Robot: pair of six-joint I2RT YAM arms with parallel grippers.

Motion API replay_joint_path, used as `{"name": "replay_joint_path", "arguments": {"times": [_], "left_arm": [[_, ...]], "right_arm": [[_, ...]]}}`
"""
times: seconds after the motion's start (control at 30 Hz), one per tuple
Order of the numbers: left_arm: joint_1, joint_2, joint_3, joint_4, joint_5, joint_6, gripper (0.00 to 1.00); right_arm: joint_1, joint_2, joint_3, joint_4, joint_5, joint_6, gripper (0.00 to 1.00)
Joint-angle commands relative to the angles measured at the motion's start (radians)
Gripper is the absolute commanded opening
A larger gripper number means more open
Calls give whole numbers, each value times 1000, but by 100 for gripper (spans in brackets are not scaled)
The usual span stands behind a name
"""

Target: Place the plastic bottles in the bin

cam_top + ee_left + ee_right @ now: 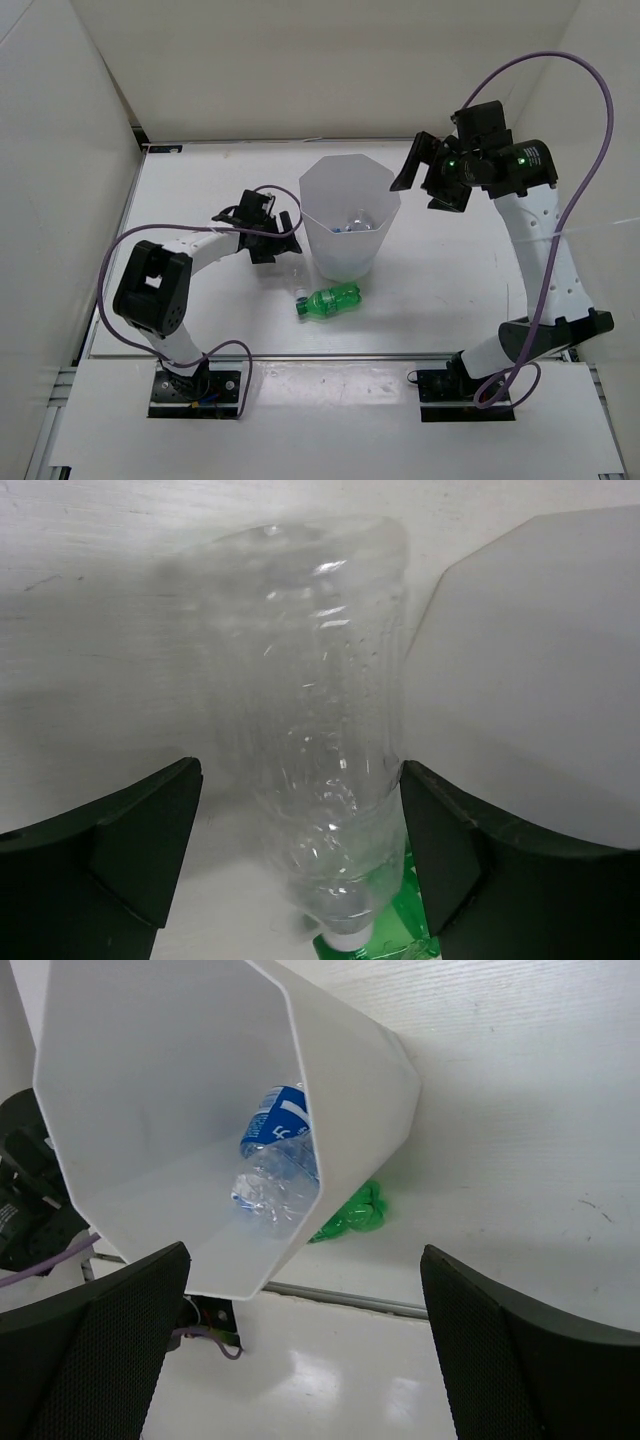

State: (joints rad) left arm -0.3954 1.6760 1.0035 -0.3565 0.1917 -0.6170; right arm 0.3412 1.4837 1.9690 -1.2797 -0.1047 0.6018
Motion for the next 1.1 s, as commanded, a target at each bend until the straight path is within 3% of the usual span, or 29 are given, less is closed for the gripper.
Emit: {"name": "replay_joint_path", "arguments": {"times": [0.0,0.07,0.33,0.43,0.53,0.67,0.87,1.07], "left_arm": [[17,-4,36,8,41,13,90],[27,-4,37,8,41,13,79],[136,-163,-49,8,41,-9,62],[171,-261,7,-61,-6,-39,61],[162,-367,151,-108,-155,-1,62],[116,-366,486,-124,-368,98,63],[1,-218,837,-133,-368,178,65],[-221,-88,948,-133,-403,298,67]], "right_arm": [[-31,-46,-35,2,-10,-30,99],[-45,-66,-70,2,-10,-30,99],[-91,-66,-99,43,-53,-30,99],[-102,-66,-99,43,-62,-30,99],[-111,-66,-123,52,-73,-30,99],[-111,-66,-174,71,-85,-20,99],[-156,-121,-343,135,-101,30,99],[-267,-178,-559,184,-240,98,99]]}}
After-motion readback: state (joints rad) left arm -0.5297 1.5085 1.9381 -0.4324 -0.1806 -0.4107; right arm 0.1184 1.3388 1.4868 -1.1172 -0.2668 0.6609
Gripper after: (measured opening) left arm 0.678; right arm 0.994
